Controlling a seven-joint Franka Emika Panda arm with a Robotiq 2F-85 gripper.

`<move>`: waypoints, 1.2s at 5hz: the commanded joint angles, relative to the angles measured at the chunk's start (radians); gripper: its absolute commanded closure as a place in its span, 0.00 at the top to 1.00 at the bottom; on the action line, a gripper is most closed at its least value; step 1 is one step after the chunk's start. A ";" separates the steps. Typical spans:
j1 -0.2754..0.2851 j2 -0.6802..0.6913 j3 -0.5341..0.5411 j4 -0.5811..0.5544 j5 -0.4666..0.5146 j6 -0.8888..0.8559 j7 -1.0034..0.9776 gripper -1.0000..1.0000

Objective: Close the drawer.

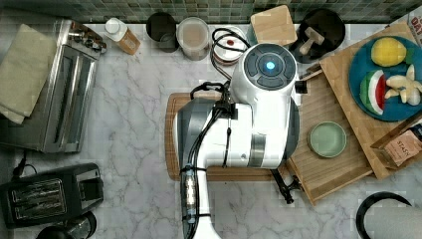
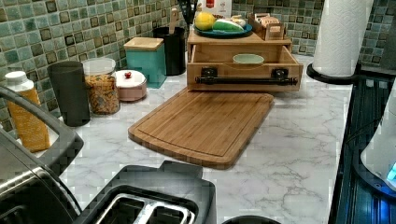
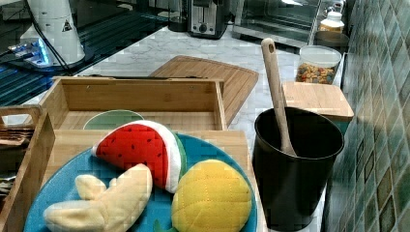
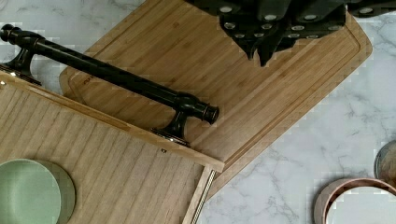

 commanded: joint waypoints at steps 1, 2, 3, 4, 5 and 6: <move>0.000 0.000 0.000 -0.001 0.000 0.000 0.000 0.00; -0.001 -0.042 0.008 -0.076 0.025 0.067 -0.137 0.00; 0.003 -0.088 0.021 -0.167 0.046 0.140 -0.422 0.00; 0.032 -0.134 0.046 -0.267 0.006 0.229 -0.624 0.00; 0.069 -0.126 0.065 -0.283 -0.055 0.213 -0.688 0.00; 0.088 -0.135 0.059 -0.337 -0.075 0.249 -0.787 0.00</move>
